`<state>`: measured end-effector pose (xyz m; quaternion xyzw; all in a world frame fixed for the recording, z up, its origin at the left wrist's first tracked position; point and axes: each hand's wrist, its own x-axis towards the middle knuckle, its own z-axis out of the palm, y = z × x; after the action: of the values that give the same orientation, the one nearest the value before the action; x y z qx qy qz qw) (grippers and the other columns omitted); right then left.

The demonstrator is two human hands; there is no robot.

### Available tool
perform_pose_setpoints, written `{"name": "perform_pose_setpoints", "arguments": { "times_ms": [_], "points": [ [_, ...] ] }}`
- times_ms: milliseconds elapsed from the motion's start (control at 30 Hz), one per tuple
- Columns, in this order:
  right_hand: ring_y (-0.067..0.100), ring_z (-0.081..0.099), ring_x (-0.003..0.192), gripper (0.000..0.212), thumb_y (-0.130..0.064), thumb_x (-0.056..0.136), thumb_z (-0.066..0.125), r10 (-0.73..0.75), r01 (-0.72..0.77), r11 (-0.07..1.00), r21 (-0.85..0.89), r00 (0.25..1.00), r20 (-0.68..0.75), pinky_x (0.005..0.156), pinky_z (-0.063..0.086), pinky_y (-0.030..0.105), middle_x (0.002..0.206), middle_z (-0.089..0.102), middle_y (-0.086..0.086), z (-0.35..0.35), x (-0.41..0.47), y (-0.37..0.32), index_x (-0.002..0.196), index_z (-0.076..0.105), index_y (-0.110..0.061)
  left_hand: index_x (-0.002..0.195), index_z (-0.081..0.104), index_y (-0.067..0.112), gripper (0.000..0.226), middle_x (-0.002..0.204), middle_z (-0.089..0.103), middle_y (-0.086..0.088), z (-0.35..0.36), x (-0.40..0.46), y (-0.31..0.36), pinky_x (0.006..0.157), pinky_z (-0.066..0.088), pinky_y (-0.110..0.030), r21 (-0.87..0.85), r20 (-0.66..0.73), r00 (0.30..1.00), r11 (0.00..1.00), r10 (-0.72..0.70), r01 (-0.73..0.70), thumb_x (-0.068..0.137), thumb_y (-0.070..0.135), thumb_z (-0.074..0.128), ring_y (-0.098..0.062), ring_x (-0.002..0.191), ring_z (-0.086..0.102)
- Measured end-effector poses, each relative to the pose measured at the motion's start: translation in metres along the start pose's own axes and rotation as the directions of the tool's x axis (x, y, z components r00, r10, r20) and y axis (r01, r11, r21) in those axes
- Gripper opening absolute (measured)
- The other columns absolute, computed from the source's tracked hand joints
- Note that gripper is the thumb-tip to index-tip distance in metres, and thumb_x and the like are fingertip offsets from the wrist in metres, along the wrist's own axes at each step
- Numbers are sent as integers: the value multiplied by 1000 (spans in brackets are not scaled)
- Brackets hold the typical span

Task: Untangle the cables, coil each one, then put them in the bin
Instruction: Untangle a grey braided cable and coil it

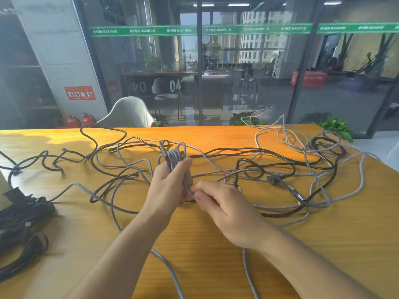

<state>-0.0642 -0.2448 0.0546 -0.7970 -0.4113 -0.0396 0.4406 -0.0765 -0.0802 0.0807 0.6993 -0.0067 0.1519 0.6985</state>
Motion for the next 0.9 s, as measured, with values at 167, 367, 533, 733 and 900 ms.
{"name": "perform_pose_setpoints", "arguments": {
  "times_ms": [167, 367, 533, 733, 900],
  "points": [
    [11, 59, 89, 26, -15, 109, 42, 68, -161, 889, 429, 973, 223, 86, 49, 27, 95, 65, -2, 2, 2, -8, 125, 61, -22, 54, 48, 12, 54, 54, 42, -8, -9, 4, 6, 48, 30, -29, -73, -86, 995, 996, 48, -54, 106, 25, 50, -23, 49, 36],
    [9, 59, 88, 36, -26, 115, 36, 138, -260, 946, 191, 861, 489, 85, 47, 22, 89, 63, -3, -4, -1, 10, 116, 65, -4, 65, 40, 26, 43, 52, 26, 7, -25, 11, 25, 46, 24, -22, -545, -49, 999, 839, -13, -16, 106, 13, 46, -9, 41, 28],
    [4, 53, 71, 23, -33, 109, 55, 180, -192, 981, -10, 898, 402, 69, 42, 25, 71, 57, -15, -26, 4, 22, 93, 71, -27, 76, 42, 24, 25, 48, 20, 12, -26, 5, 21, 44, 17, -25, -499, 143, 989, 862, -25, 93, 94, 34, 55, -5, 37, 18],
    [2, 62, 90, 22, -50, 82, 82, 69, -61, 957, -284, 997, 17, 95, 40, 23, 85, 71, -17, -56, 6, 40, 84, 77, -28, 73, 37, 24, 32, 46, 21, 11, -21, -2, 23, 43, 10, -29, -394, 329, 944, 904, -31, 167, 95, 34, 58, -6, 35, 16],
    [-1, 48, 118, 29, -59, 88, 67, -115, 22, 904, -426, 974, -194, 106, 35, 35, 114, 63, -18, -60, 6, 53, 83, 76, -32, 74, 28, 20, 44, 45, 21, 10, -22, -4, 24, 42, 13, -27, -316, 377, 925, 932, -49, 178, 86, 39, 65, -8, 35, 16]
  ]
}}
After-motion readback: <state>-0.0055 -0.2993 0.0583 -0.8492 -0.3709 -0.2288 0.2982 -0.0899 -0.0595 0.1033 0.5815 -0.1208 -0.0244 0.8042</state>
